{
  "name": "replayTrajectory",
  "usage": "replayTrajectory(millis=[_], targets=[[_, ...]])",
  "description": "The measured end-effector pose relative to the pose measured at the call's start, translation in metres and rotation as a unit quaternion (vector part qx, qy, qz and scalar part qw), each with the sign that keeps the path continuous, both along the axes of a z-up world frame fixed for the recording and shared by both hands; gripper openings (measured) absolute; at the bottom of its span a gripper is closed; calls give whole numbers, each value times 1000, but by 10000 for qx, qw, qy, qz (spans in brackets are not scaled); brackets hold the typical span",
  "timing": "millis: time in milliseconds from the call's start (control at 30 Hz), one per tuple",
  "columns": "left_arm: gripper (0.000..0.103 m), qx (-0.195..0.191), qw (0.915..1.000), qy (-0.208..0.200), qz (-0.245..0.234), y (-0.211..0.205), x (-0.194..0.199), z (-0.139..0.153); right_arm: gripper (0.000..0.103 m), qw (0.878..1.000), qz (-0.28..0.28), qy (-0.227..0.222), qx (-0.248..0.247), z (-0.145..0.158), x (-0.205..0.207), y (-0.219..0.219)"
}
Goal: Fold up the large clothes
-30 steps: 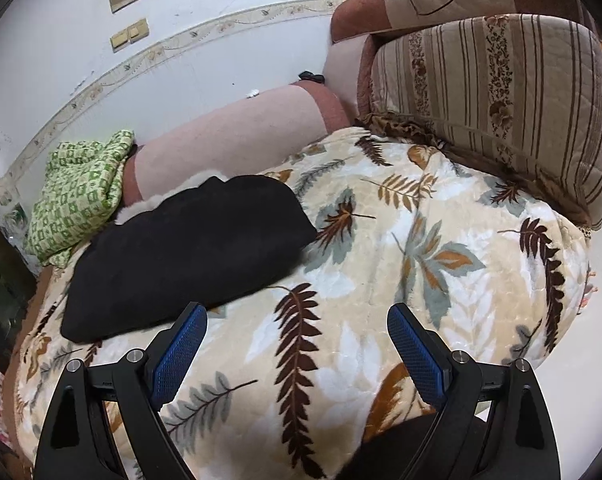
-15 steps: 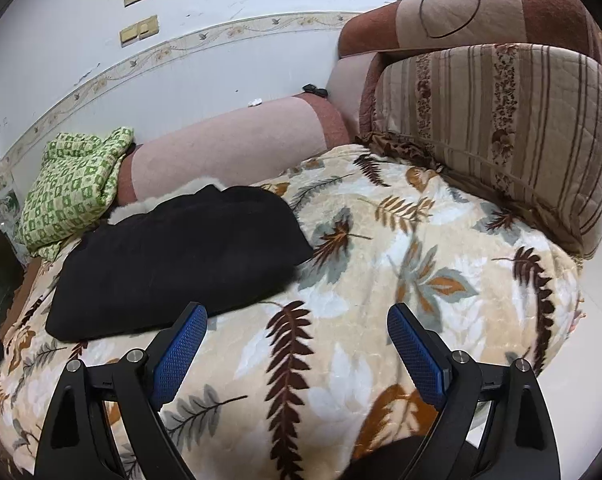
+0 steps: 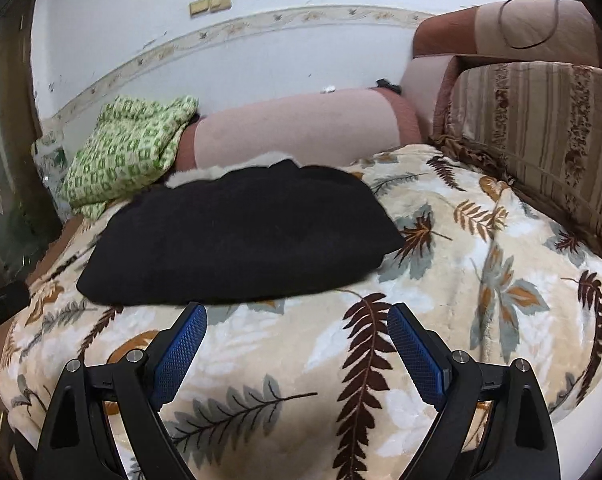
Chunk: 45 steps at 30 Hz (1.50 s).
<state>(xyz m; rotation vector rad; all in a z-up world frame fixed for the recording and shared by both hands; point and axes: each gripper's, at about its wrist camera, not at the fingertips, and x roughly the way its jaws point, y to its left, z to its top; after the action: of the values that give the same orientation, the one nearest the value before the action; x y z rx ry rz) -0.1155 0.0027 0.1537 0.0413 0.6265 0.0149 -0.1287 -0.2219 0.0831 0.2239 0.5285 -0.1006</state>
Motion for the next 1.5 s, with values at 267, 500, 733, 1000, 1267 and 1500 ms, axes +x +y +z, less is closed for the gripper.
replayTrajectory(millis=[267, 500, 733, 1000, 1267, 1500], targets=[[99, 405, 9977, 463, 295, -8, 10, -19, 94, 9999, -14, 154, 46, -13, -3, -2], [99, 143, 9956, 848, 379, 5, 19, -30, 94, 9995, 1, 67, -301, -10, -8, 15], [99, 165, 9954, 877, 340, 5, 18, -31, 94, 9989, 12, -32, -476, -6, -9, 22], [99, 111, 9958, 879, 213, -2, 13, -31, 94, 9994, -139, 33, -305, -9, -9, 12], [99, 263, 9963, 792, 192, -9, 7, -29, 94, 9995, -112, 7, -307, -12, -12, 12], [99, 231, 9961, 841, 101, -12, 4, -32, 94, 9993, -148, 146, -300, -18, -11, 11]])
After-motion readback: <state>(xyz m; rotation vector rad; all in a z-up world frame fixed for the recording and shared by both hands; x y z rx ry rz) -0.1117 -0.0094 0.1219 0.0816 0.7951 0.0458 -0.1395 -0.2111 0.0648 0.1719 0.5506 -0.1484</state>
